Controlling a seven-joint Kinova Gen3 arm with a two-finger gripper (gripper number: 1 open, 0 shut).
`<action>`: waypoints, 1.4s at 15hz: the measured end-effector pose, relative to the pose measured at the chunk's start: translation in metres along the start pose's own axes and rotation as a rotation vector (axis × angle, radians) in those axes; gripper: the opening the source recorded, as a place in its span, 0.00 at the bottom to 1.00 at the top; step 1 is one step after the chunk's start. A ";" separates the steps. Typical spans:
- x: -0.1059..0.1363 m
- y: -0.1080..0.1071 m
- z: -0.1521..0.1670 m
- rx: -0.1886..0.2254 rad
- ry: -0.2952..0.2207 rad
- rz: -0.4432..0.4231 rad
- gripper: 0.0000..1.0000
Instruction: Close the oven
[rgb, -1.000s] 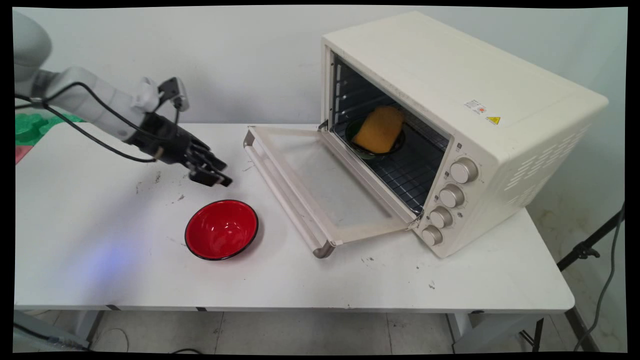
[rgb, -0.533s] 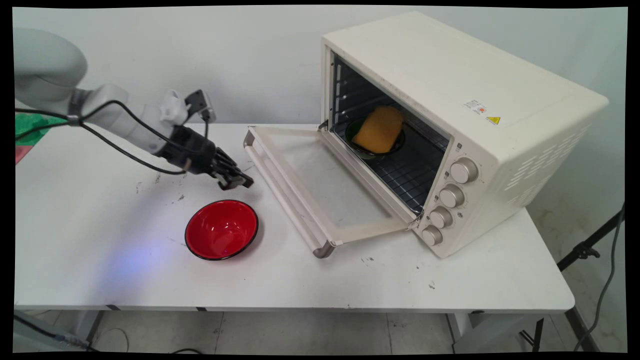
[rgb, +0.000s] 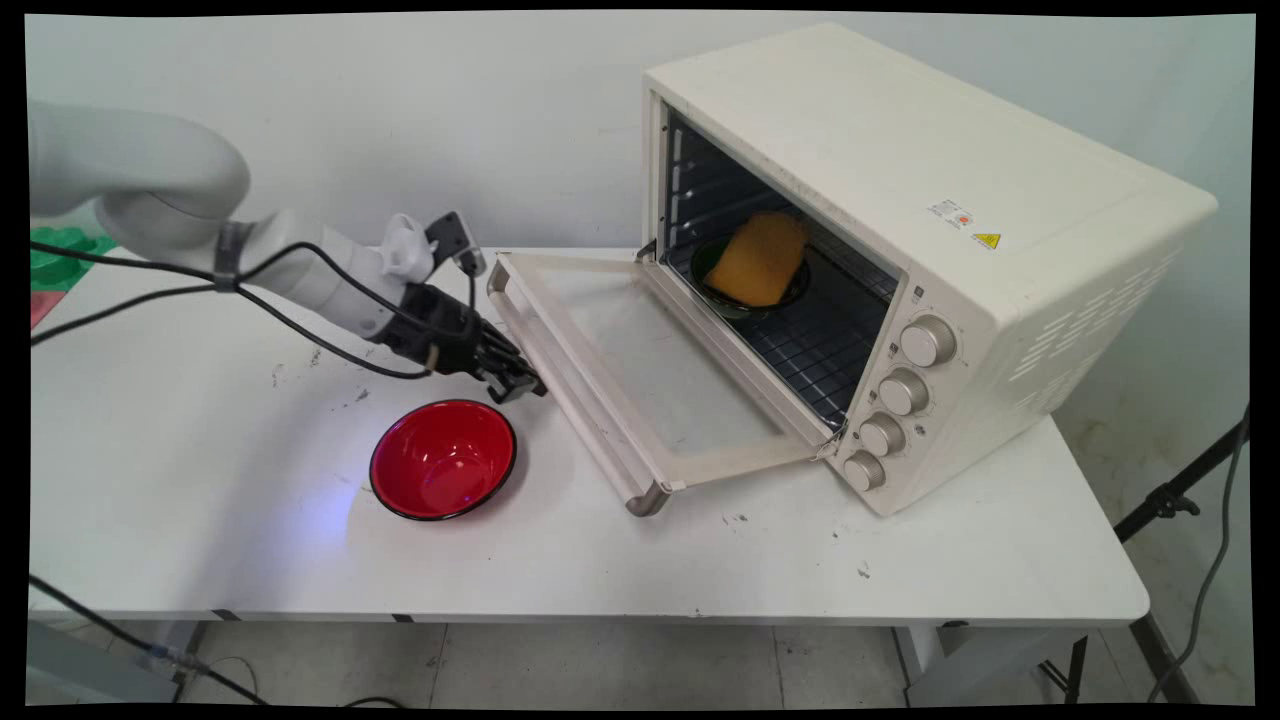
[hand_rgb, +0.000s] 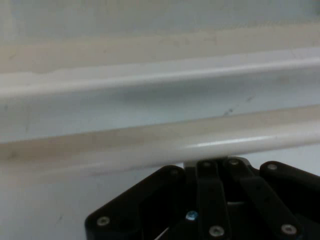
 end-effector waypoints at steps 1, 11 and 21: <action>0.001 0.001 0.006 -0.002 0.004 -0.001 0.00; 0.013 0.008 0.038 -0.026 0.066 -0.004 0.00; 0.047 0.022 -0.001 -0.045 0.171 0.001 0.00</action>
